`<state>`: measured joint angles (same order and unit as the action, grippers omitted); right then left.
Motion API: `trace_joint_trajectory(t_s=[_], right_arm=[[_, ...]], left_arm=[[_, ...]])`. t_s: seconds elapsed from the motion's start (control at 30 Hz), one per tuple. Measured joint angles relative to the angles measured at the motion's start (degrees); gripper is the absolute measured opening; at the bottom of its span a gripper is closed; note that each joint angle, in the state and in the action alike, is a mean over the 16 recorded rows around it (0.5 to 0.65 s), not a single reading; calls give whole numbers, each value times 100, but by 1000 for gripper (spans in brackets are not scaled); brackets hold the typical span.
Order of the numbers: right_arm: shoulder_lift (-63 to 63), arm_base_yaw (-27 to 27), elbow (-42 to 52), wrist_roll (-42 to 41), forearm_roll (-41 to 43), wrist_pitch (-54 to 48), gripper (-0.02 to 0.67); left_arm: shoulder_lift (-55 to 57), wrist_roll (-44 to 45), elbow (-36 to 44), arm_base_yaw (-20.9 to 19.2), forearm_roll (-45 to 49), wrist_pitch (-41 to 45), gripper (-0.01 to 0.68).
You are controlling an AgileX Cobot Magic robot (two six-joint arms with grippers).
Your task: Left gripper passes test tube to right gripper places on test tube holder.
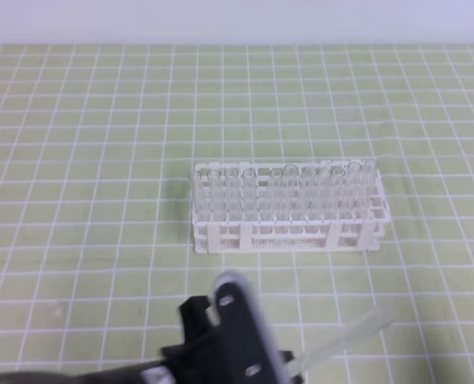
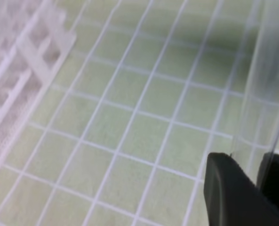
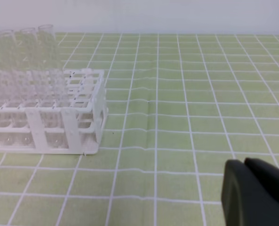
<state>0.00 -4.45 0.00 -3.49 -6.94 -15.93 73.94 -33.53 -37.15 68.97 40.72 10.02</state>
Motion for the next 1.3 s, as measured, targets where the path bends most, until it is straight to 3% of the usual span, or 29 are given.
trace_joint_trajectory(t_s=[0.23, 0.6, 0.73, 0.87, 1.17, 1.3], right_arm=[[0, 0, 0, 0, 0, 0, -17], [0, 0, 0, 0, 6, 31, -17], [0, 0, 0, 2, -369, 132, -17], [0, 0, 0, 6, -1546, 266, -17], [0, 0, 0, -119, -5465, 1162, -17], [0, 0, 0, -261, -6721, 1434, -17]], left_arm=[[-722, -109, 635, -8, 505, -298, 27], [-832, -194, 685, -8, 728, -132, 21], [-798, -194, 685, -8, 771, -161, 21], [-727, -194, 685, -8, 780, -293, 21], [-307, -194, 663, -8, 779, -937, 21], [-1, -194, 596, -8, 773, -1254, 15]])
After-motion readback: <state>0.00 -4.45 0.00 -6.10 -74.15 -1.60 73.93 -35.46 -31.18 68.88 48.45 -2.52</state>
